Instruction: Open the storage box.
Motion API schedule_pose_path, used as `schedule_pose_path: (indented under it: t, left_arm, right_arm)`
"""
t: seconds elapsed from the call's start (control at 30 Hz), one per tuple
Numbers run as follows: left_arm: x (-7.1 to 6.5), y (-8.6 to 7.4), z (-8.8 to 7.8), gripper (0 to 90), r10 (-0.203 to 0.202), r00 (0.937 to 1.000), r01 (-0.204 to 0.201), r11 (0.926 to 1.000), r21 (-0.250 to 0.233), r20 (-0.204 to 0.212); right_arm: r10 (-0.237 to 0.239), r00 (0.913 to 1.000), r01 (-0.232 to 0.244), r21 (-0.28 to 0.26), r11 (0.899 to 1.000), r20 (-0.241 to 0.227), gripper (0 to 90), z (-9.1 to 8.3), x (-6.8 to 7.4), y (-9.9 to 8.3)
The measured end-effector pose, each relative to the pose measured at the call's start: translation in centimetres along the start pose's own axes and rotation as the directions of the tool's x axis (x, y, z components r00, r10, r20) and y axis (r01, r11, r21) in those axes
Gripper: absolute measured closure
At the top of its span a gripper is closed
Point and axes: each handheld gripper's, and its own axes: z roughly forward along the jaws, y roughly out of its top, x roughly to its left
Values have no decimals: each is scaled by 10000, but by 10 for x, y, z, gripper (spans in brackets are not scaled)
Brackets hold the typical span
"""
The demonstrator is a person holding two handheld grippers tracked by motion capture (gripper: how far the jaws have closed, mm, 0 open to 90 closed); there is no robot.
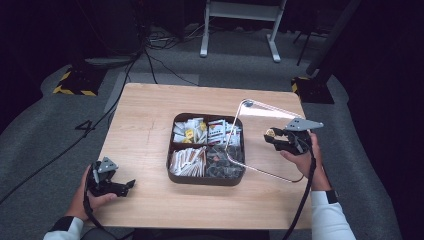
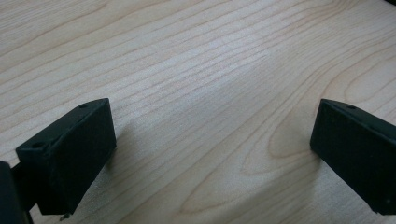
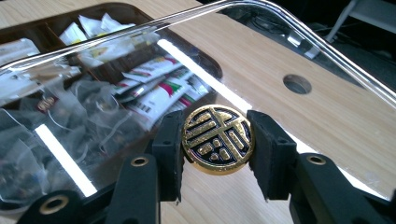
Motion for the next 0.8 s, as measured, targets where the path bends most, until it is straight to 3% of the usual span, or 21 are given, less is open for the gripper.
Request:
schedule_pose_path:
  t: [0.8]
  left_arm:
    - [0,0,0,4,-15,10000,15,10000,1,-8]
  right_arm:
    - [665,9964,-693,529,9962,523,592,-20,-33,-48]
